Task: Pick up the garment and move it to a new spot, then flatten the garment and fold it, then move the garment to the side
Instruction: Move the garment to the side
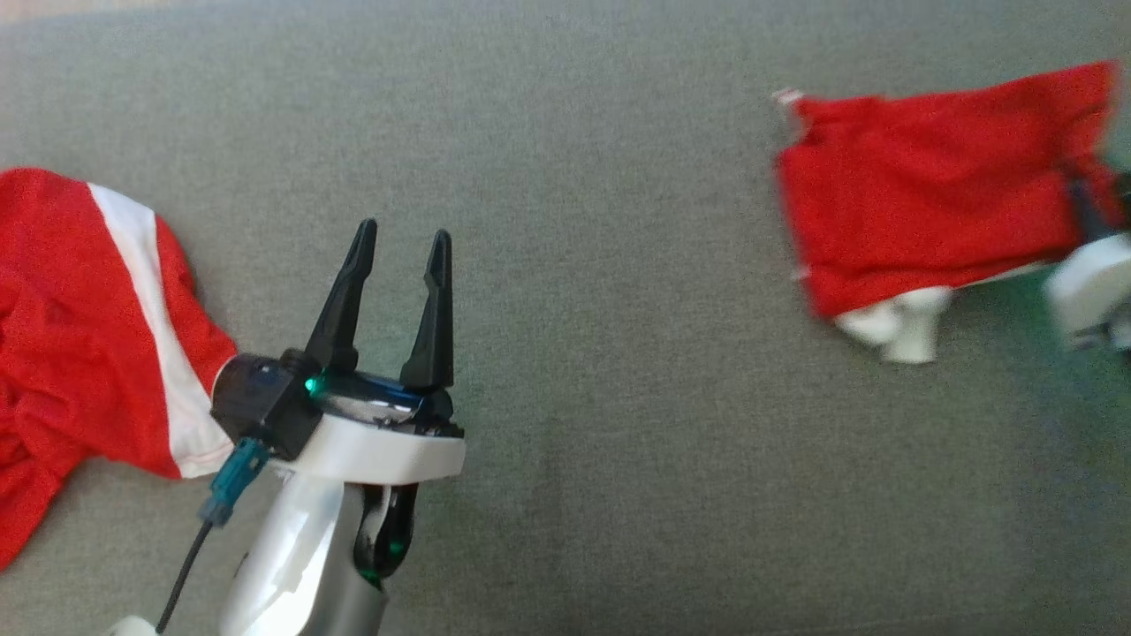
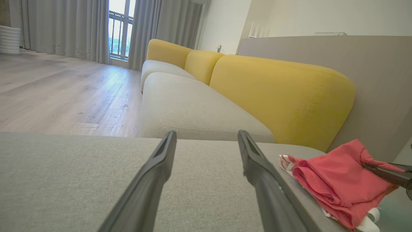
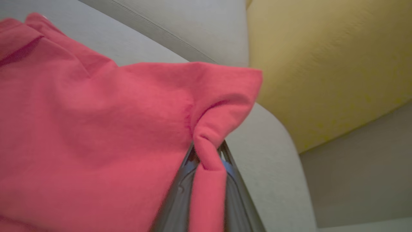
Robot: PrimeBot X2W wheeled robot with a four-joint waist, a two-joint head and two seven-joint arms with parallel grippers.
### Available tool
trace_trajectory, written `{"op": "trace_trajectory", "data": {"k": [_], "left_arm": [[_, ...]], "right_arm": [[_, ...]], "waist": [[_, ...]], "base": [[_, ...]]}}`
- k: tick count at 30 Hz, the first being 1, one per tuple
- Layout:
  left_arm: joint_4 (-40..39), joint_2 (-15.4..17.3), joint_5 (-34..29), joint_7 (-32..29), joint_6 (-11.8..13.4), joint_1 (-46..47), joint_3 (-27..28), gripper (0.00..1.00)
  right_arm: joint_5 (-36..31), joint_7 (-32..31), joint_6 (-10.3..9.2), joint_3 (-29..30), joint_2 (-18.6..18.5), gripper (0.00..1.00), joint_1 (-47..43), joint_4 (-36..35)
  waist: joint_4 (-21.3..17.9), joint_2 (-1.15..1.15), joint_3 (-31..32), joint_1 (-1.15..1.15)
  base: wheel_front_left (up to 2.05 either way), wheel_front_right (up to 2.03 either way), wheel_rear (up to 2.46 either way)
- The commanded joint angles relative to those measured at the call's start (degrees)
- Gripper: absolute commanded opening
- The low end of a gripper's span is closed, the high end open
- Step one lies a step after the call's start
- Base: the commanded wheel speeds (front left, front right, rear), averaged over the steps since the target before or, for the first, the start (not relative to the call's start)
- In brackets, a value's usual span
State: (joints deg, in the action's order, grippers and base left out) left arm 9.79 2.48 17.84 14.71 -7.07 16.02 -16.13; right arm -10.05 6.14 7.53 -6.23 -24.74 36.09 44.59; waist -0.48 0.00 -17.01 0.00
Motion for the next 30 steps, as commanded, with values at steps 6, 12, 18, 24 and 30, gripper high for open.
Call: {"op": "trace_trajectory", "data": {"k": [6, 12, 18, 24, 30], "left_arm": [[-3.4, 0.4, 0.6, 0.3, -0.1, 4.0, 0.1, 1.00], [-3.0, 0.4, 0.5, 0.3, -0.2, 4.9, 0.8, 1.00], [-2.8, 0.4, 0.3, 0.3, -0.3, 5.4, 0.9, 1.00], [-2.1, 0.4, -0.1, 0.3, -0.4, 5.5, 1.2, 1.00], [-1.4, 0.4, -0.3, 0.3, -0.4, 3.4, 2.5, 1.00]], "right_arm": [[-2.0, 1.0, -0.04, 2.7, -12.4, 0.00, 2.5, -1.5], [-3.3, 1.7, -0.04, 8.1, -16.2, 0.00, 3.5, -1.1], [-3.3, 2.1, -0.04, 9.9, -15.0, 0.08, 4.3, -0.9], [-3.0, 3.1, -0.04, 13.6, -11.6, 1.00, 4.6, -2.0], [-1.6, 5.4, -0.04, 14.4, -4.7, 1.00, 3.6, -5.5]], "waist": [[1.1, 0.00, -4.5, 0.00], [1.8, 0.00, -6.4, 0.00], [2.0, 0.00, -7.4, 0.00], [2.2, 0.00, -6.3, 0.00], [1.7, 0.00, -1.6, 0.00]], "base": [[0.00, 0.00, 0.00], [0.00, 0.00, 0.00], [0.00, 0.00, 0.00], [0.00, 0.00, 0.00], [0.00, 0.00, 0.00]]}}
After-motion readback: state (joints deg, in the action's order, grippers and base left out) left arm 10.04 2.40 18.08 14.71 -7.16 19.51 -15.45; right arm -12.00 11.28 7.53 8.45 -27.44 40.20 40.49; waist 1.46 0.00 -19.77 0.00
